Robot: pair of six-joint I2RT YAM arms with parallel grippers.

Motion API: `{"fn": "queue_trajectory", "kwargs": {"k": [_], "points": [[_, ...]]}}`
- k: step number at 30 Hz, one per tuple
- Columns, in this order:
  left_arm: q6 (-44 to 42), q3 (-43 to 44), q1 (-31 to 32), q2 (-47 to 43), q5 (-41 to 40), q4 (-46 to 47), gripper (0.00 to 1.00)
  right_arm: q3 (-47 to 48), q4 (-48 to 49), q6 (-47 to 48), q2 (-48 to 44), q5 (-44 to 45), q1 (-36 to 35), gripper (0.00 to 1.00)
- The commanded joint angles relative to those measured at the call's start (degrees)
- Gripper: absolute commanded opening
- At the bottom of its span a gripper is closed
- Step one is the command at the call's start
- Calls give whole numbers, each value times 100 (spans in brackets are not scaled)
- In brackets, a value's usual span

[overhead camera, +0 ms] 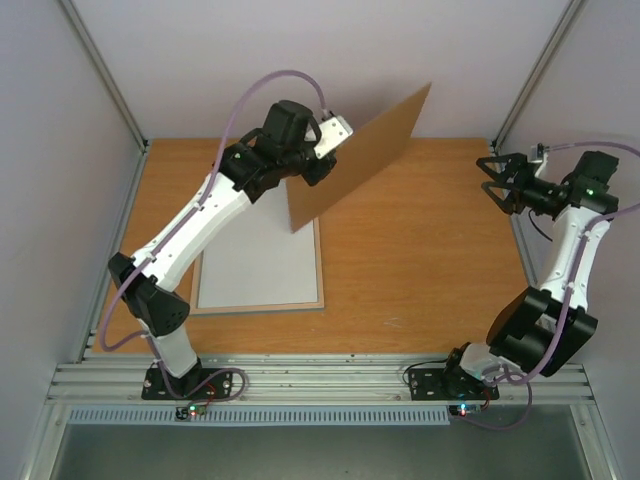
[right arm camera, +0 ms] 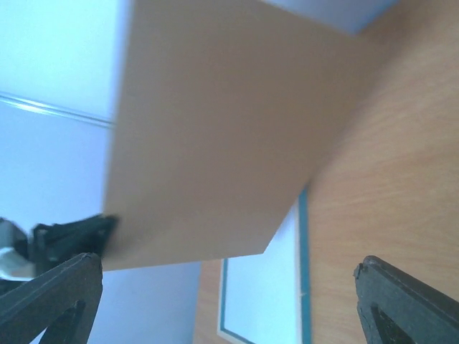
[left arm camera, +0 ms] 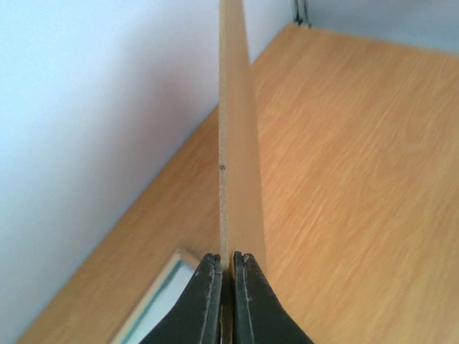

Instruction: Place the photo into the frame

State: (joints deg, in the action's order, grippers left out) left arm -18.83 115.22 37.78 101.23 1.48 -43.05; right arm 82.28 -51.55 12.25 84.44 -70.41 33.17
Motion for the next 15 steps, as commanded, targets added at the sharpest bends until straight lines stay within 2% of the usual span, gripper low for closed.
{"fn": "queue_trajectory", "kwargs": {"k": [1,3,5,7,9,11,15], "points": [[-2094,-365,19,-621,-976,1036,0,626,-375,86,-81,-342,173,96],[-2650,-729,75,-777,-1122,1295,0,965,-901,374,136,-369,253,96],[-3087,-856,175,-868,-1163,1180,0,1078,-1322,452,301,-475,254,95],[-3214,-865,299,-888,-1228,809,0,990,-1382,371,253,-589,206,95],[-3212,-880,356,-935,-1075,553,0,1038,-1309,752,-51,-412,45,95],[-3082,-955,353,-1015,-927,545,0,1189,-1225,1646,-409,9,-250,96],[-2768,-960,367,-1157,-549,538,0,1569,-1362,4146,-968,1540,-1237,97]]}}
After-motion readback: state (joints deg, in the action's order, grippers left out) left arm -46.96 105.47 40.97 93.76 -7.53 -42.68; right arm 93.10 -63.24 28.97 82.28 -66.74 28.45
